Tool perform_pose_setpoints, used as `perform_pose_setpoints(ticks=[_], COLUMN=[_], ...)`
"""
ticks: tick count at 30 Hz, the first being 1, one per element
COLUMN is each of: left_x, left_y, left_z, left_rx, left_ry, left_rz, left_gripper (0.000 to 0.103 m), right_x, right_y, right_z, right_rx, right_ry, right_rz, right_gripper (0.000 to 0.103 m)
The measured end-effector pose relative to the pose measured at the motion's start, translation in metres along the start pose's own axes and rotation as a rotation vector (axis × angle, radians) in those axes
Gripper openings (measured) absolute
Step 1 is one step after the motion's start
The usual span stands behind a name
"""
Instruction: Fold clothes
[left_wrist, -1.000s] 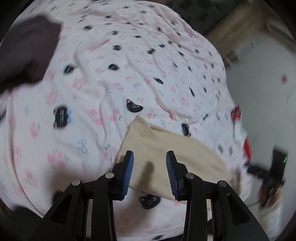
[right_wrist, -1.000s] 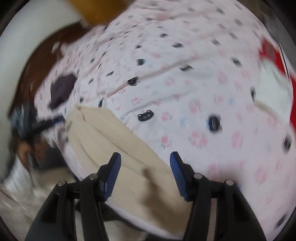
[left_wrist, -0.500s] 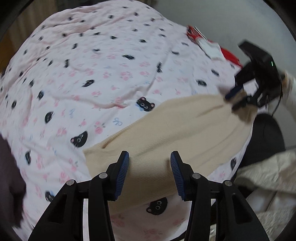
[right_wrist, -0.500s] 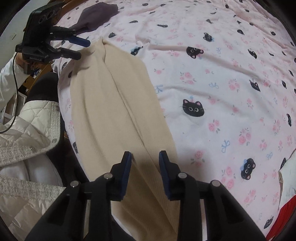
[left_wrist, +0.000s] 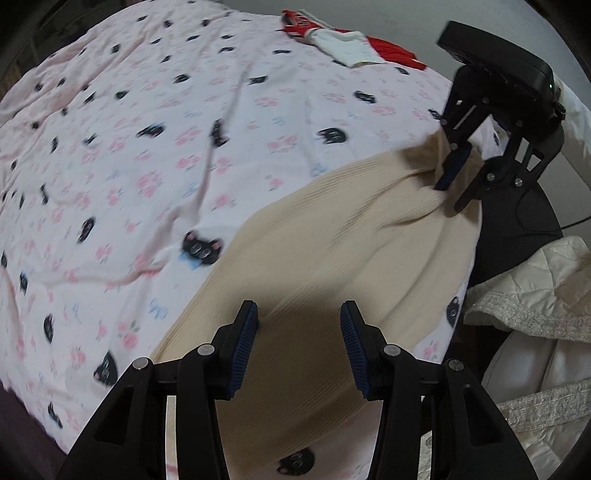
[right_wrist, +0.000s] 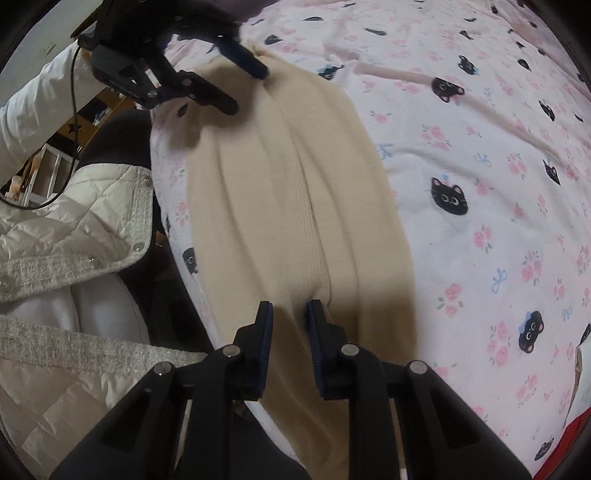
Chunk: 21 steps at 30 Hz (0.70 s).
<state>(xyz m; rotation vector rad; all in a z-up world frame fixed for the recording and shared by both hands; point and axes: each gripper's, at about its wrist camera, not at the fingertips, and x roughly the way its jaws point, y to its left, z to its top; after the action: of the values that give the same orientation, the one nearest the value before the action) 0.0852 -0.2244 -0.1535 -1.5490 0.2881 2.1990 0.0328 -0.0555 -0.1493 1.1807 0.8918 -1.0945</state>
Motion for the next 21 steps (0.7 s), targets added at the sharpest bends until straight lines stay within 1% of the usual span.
perform_pose_setpoints(ticks=[3, 6, 8, 13, 16, 21], left_x=[0.006, 0.018, 0.025, 0.024, 0.022, 0.019], left_y=[-0.015, -0.025, -0.032, -0.047, -0.049, -0.053], left_z=[0.012, 0.018, 0.019, 0.013, 0.009, 0.005], left_rx=[0.039, 0.063, 0.080, 0.116, 0.113, 0.115], left_ry=[-0.010, 0.011, 0.034, 0.039, 0.043, 0.040], left_rz=[-0.027, -0.040, -0.053, -0.074, -0.089, -0.113], left_gripper=[0.042, 0.042, 0.042, 0.042, 0.042, 0.043], right_x=[-0.002, -0.001, 0.003, 0.009, 0.005, -0.017], right_y=[0.005, 0.009, 0.011, 0.016, 0.017, 0.012], right_z=[-0.002, -0.004, -0.006, -0.009, -0.007, 0.007], right_rx=[-0.015, -0.025, -0.027, -0.039, -0.039, -0.013], right_ry=[0.000, 0.010, 0.025, 0.048, 0.026, -0.072], right_rz=[0.016, 0.036, 0.047, 0.068, 0.074, 0.102], right_gripper=[0.020, 0.020, 0.020, 0.020, 0.020, 0.022])
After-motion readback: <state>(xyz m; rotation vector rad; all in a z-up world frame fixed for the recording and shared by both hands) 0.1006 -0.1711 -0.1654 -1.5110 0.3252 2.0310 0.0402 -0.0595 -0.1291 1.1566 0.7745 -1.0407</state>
